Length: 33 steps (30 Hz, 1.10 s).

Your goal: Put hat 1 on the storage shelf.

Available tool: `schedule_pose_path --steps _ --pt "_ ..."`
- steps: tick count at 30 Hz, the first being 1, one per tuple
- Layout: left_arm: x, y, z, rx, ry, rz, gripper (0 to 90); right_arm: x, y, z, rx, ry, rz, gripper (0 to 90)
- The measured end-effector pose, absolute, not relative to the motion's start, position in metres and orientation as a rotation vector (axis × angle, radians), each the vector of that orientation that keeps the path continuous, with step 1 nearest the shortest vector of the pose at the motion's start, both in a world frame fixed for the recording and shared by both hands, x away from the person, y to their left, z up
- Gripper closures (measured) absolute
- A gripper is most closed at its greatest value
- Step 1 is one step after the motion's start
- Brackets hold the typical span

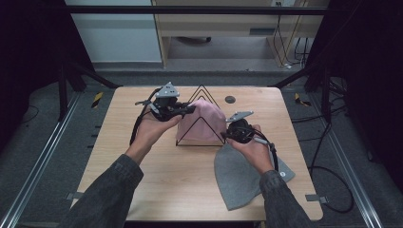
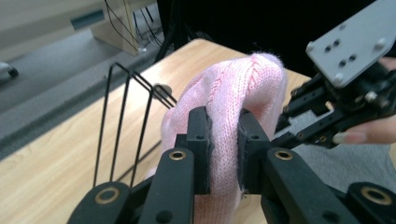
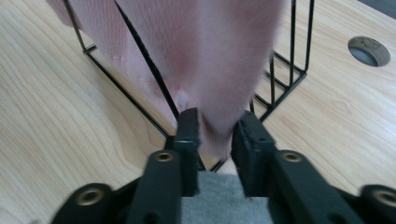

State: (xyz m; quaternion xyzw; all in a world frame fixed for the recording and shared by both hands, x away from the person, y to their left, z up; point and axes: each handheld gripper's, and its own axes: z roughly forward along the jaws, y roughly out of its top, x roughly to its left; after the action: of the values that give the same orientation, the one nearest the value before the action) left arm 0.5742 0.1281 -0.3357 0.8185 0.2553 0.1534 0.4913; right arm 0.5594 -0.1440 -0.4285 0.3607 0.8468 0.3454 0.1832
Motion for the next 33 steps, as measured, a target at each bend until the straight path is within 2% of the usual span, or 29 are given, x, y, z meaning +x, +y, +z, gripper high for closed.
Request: schedule_pose_path --steps 4,14,15,19,20,23,29,33 --pt "0.576 0.127 -0.344 2.013 0.63 0.357 78.3 0.552 -0.154 -0.424 1.046 2.365 0.914 60.6" --pt "0.579 0.132 -0.351 2.026 0.66 0.338 76.2 0.546 -0.192 -0.424 1.145 2.307 0.867 51.8" --pt "0.579 0.133 -0.352 2.029 0.664 0.334 73.9 0.546 -0.196 -0.426 1.154 2.312 0.854 50.5" --pt "0.574 0.142 -0.352 1.982 0.685 0.348 52.6 0.548 -0.204 -0.431 1.176 2.322 0.812 46.1" --pt "0.572 0.145 -0.352 1.977 0.692 0.339 52.6 0.549 -0.21 -0.434 1.202 2.318 0.795 44.0" --pt "0.563 0.154 -0.353 1.985 0.717 0.339 38.1 0.553 -0.223 -0.435 1.27 2.26 0.746 41.6" --pt "0.537 0.18 -0.363 1.972 0.74 0.379 21.2 0.563 -0.242 -0.443 1.372 2.272 0.786 31.2" --pt "0.521 0.195 -0.38 1.99 0.784 0.368 9.5 0.569 -0.243 -0.451 1.383 2.322 0.789 34.1"
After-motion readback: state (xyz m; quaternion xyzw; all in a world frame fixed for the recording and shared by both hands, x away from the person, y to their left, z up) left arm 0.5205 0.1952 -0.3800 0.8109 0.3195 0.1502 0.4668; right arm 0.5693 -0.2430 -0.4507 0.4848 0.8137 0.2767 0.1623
